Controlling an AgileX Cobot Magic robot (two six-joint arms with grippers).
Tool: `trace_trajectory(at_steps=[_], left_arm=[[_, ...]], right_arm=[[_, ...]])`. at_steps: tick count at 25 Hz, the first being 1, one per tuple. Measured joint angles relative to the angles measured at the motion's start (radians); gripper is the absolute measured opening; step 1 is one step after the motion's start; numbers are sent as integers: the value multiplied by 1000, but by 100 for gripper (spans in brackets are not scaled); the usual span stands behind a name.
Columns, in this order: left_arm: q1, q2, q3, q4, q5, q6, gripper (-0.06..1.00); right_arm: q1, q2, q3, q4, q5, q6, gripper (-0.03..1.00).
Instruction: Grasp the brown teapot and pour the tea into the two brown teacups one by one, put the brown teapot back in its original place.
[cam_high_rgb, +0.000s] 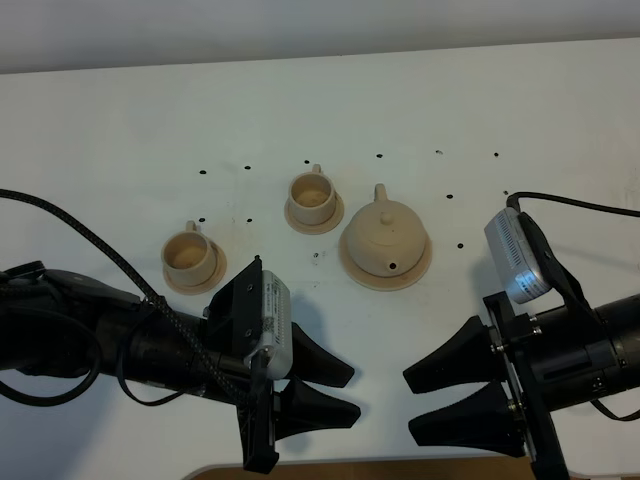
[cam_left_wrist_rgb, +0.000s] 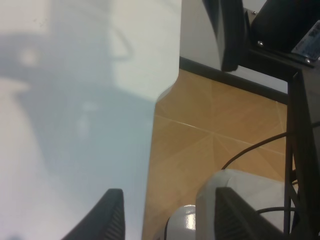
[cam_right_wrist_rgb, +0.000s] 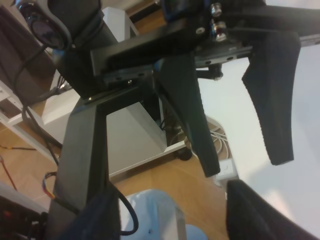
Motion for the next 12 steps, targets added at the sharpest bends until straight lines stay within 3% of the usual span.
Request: trace_trajectory(at_steps=[12], left_arm=[[0,0,0,-27,13,-1,45]], right_arm=[[0,0,0,-12,0,1,49]])
